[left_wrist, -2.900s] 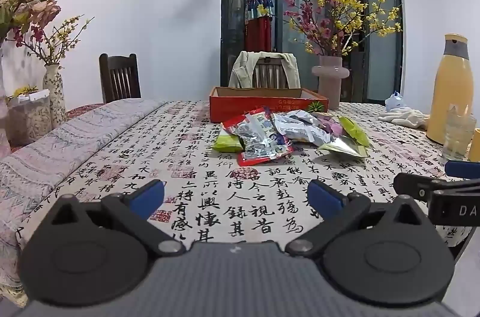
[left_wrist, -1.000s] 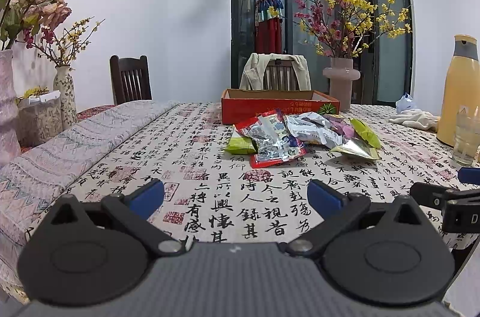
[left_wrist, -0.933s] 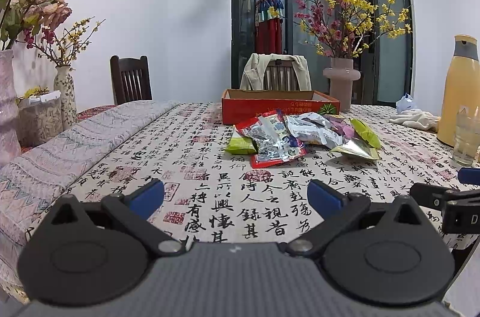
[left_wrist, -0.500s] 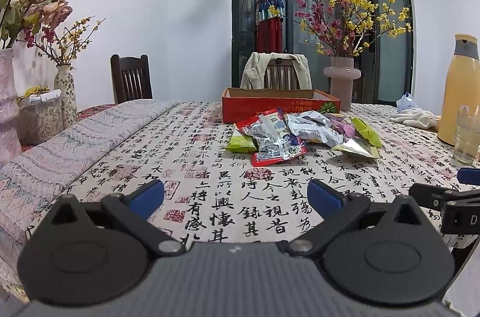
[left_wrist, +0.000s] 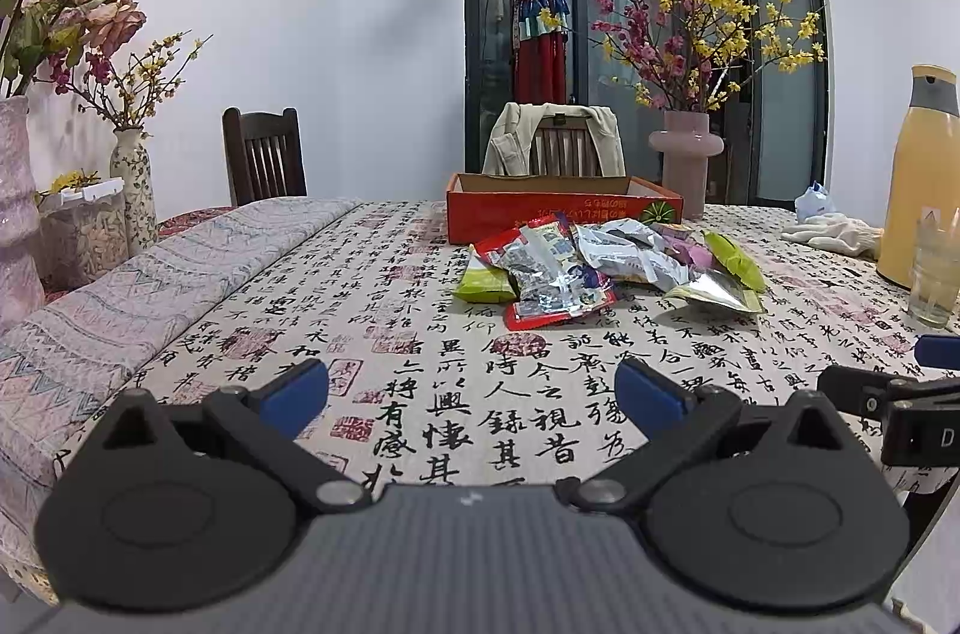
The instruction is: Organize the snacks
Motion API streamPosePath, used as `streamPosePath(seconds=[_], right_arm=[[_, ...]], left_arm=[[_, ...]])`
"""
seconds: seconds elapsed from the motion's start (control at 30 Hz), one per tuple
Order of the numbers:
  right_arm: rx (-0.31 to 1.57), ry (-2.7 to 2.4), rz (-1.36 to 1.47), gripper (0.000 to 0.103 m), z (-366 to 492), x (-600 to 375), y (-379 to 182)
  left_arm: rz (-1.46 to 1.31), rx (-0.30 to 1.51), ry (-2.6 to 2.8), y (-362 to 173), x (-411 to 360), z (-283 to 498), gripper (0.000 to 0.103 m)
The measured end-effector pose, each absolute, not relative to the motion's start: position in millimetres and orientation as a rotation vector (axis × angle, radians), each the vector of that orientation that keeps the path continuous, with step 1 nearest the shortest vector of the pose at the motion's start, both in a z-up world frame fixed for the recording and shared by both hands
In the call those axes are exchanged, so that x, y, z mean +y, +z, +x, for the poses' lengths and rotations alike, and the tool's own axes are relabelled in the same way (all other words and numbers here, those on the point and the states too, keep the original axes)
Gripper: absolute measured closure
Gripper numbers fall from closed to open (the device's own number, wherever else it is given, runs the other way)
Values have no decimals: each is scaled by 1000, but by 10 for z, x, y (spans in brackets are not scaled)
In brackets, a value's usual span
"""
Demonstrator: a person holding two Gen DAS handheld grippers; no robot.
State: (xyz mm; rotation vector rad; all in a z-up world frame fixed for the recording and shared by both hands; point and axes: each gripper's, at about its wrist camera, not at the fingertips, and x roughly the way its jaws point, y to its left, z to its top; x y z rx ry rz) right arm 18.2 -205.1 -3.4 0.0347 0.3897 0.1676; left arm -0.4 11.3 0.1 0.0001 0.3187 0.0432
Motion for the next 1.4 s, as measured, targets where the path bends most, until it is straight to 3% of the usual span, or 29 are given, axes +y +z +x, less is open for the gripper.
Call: streamPosePath(seconds=[0.73, 0.9, 1.4], right_arm=[[354, 230, 35, 0, 263, -2045, 31], [294, 287, 3, 0, 482, -2066, -28], [394, 285, 72, 0, 1664, -2513, 182]], left_arm=[[10, 311, 2, 21, 164, 110, 0], [26, 321, 16, 73, 160, 441, 0], [38, 447, -218, 361, -178, 1746, 0]])
